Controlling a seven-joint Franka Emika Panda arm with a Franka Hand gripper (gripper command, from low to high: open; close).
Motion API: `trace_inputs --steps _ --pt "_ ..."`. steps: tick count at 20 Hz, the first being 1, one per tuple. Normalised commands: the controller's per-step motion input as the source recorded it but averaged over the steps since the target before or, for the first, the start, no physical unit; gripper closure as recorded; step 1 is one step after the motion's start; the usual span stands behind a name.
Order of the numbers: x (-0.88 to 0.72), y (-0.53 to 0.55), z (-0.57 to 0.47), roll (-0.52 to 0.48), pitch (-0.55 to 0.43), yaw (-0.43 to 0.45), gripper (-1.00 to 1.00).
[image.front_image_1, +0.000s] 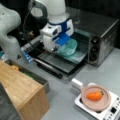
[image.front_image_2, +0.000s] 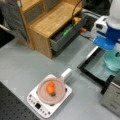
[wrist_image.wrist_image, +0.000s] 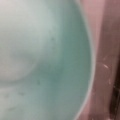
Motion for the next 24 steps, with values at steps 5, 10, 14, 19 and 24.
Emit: trace_inputs --steps 5,10,14,19,24 --pt "-0.04 0.0 0.09 0.092 0.064 -0.033 -1.0" --pt "0.08 -0.28 0.14 0.106 0.09 0.015 -1.0" --pt "0.26 -0.53 0.13 0.082 0.104 0.062 -1.0" --pt "0.42 -0.47 0.12 0.02 0.119 0.075 -1.0" --pt "0.68 -0.25 0.13 -0.06 0.172 0.044 -1.0"
